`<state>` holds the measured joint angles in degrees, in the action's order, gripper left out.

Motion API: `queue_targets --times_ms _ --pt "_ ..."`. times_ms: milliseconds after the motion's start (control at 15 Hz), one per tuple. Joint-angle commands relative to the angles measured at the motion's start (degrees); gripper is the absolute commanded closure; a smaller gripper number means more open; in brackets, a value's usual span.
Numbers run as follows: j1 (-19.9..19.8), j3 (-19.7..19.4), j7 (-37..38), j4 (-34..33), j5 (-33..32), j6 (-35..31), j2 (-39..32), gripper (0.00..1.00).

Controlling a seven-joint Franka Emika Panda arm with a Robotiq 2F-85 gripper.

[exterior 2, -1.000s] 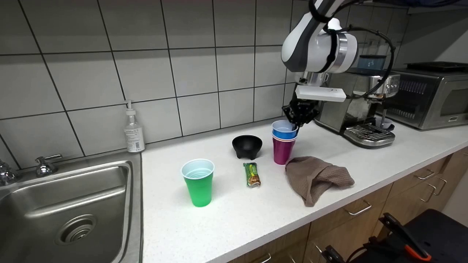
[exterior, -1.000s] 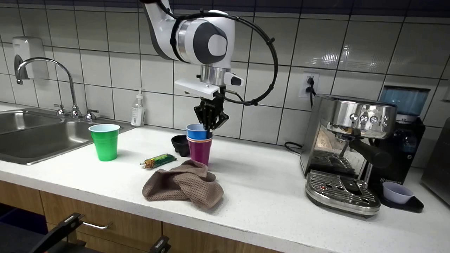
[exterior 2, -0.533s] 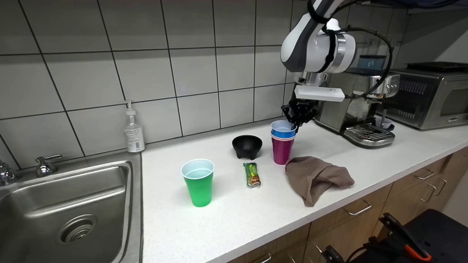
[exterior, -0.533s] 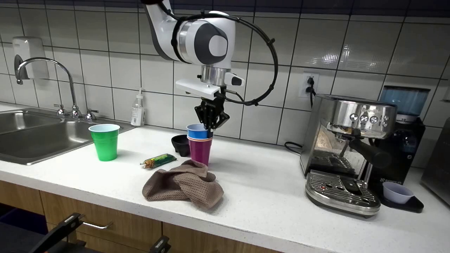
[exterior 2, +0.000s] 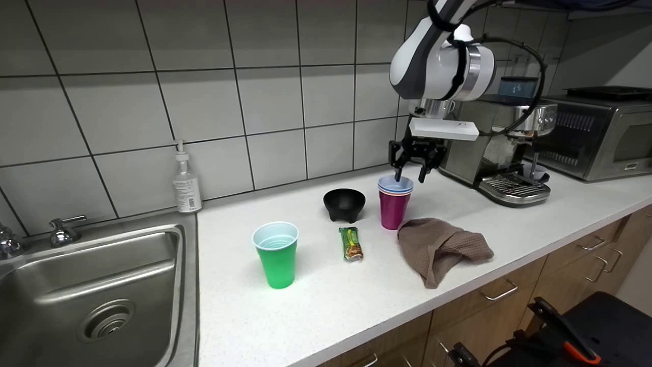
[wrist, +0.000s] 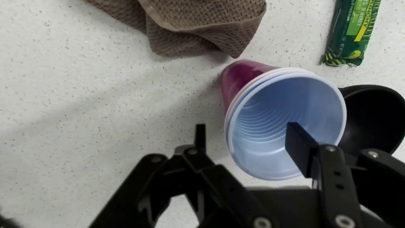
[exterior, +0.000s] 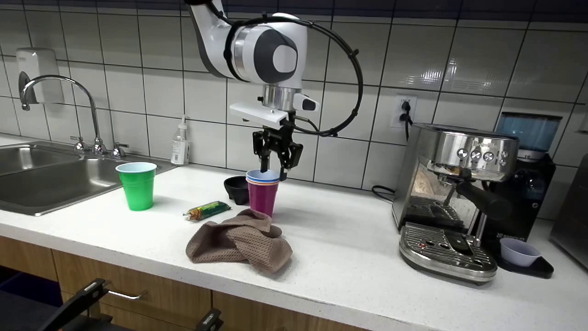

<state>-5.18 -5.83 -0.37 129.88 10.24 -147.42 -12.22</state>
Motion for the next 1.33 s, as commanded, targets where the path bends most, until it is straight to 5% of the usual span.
queue_targets --times_ms 0,800,1267 --pt "-0.77 1.37 -2.41 -0.34 0.52 0.97 1.64 0.01" --pt "2.73 4.48 -8.12 7.69 -2.82 1.83 13.31 0.0" --pt "5.5 5.88 -5.49 14.51 -11.46 -0.15 18.1 0.0"
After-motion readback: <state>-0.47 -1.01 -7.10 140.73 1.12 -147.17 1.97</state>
